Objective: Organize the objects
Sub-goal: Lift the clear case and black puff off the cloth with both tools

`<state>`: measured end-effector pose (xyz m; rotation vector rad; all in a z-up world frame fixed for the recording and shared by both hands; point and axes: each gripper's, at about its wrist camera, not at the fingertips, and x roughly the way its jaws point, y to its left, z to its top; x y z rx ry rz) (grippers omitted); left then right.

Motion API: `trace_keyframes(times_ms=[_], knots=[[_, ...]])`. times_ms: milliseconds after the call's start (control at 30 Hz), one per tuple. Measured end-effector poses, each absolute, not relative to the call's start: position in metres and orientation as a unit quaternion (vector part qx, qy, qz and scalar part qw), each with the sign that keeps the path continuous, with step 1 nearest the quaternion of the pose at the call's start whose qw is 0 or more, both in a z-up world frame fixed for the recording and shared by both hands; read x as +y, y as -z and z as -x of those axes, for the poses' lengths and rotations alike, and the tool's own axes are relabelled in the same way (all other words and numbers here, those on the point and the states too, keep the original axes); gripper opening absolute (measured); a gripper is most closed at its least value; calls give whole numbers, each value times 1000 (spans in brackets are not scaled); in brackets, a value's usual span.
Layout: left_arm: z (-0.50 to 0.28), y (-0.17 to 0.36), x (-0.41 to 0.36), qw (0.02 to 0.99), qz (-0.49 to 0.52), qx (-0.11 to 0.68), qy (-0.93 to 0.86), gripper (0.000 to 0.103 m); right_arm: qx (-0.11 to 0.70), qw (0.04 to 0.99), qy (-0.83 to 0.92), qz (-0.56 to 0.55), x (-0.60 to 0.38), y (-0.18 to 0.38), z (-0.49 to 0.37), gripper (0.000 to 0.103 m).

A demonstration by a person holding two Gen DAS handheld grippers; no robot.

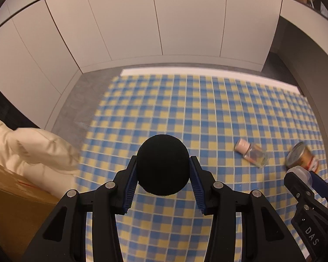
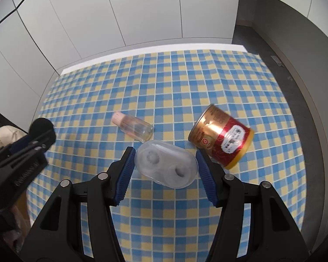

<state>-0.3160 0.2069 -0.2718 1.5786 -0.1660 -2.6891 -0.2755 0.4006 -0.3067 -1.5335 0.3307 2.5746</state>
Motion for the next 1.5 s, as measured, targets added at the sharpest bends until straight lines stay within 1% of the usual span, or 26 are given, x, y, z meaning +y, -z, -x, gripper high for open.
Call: trace_keyframes(times_ms=[100, 200, 300, 433, 567, 767, 1033, 1333, 1500], knots=[[313, 251, 209, 5, -502, -42, 864, 45, 116, 62, -854, 504, 397, 280, 274, 60], [308, 222, 207, 12, -498, -33, 866, 45, 99, 67, -860, 497, 404, 260, 280, 60], [304, 183, 204, 5, -489, -17, 872, 45, 101, 71, -859, 496, 411, 232, 279, 60], [299, 136, 202, 4, -476, -17, 879, 45, 90, 76, -867, 485, 411, 181, 267, 60], [296, 92, 198, -17, -471, 3, 882, 45, 80, 79, -879, 463, 412, 125, 258, 60], [275, 34, 202, -14, -429, -30, 903, 45, 60, 81, -897, 430, 404, 52, 245, 60], [251, -9, 198, -10, -411, -34, 911, 45, 44, 73, -912, 401, 393, -12, 221, 60], [220, -54, 194, -8, -386, -41, 922, 45, 21, 68, -922, 381, 385, -50, 204, 60], [209, -69, 196, -13, -378, -40, 925, 46, 12, 65, -925, 374, 380, -67, 195, 60]])
